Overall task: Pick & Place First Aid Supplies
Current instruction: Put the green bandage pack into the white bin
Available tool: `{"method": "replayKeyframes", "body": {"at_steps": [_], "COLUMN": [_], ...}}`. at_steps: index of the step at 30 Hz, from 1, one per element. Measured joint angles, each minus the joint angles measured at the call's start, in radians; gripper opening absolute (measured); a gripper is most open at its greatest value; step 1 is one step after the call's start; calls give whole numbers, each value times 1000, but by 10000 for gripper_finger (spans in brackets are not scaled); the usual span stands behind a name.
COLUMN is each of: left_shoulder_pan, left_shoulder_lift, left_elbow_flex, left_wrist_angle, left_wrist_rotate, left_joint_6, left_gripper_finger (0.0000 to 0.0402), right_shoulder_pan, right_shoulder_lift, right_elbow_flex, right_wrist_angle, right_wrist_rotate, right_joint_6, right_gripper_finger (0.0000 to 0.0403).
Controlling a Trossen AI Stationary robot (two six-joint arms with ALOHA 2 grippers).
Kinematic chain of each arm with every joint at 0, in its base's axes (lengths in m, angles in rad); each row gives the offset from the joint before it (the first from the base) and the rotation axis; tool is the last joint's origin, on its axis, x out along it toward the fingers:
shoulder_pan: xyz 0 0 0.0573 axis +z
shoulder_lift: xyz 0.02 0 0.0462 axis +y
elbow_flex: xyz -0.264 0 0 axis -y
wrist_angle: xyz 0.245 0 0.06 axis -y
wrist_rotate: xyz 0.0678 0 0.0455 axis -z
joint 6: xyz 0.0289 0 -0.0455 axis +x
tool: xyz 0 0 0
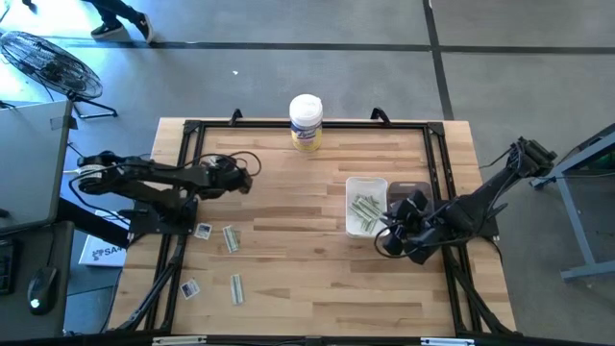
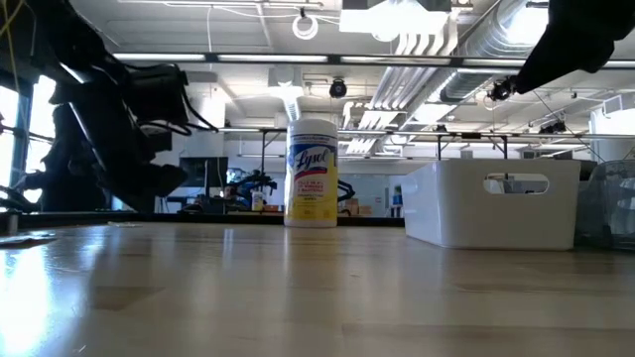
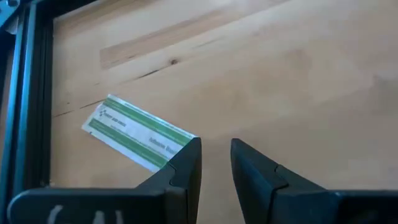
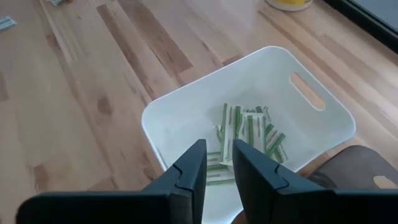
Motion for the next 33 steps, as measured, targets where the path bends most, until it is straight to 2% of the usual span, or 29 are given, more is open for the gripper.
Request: {"method": "replayKeyframes", "body": {"at_steps": [8, 12, 16, 19, 24, 33], "left_shoulder_pan": [18, 18, 18, 18, 17, 16], "left_shoulder_lift": [0, 0, 1, 11, 43, 119], "left_elbow_flex": [-112, -159, -187, -198, -204, -204], "left_wrist_angle": [187, 270, 280, 285, 300, 394], "left_wrist_rotate": [-62, -84, -115, -120, -119, -110], "left_joint_6": [-48, -60, -86, -93, -114, -115], "left_gripper_finger": [86, 114, 148, 152, 131, 52], "right_shoulder_pan": [-31, -43, -53, -60, -66, -66], "right_shoulder_lift": [0, 0, 0, 0, 0, 0], "right_elbow_flex": [0, 0, 0, 0, 0, 0], "right_wrist_angle": [0, 0, 1, 7, 17, 22], "right_wrist_rotate": [12, 19, 19, 19, 20, 19], "right_joint_6": [-44, -45, -44, -44, -44, -52], "right_gripper_finger": [71, 71, 71, 71, 71, 71]}}
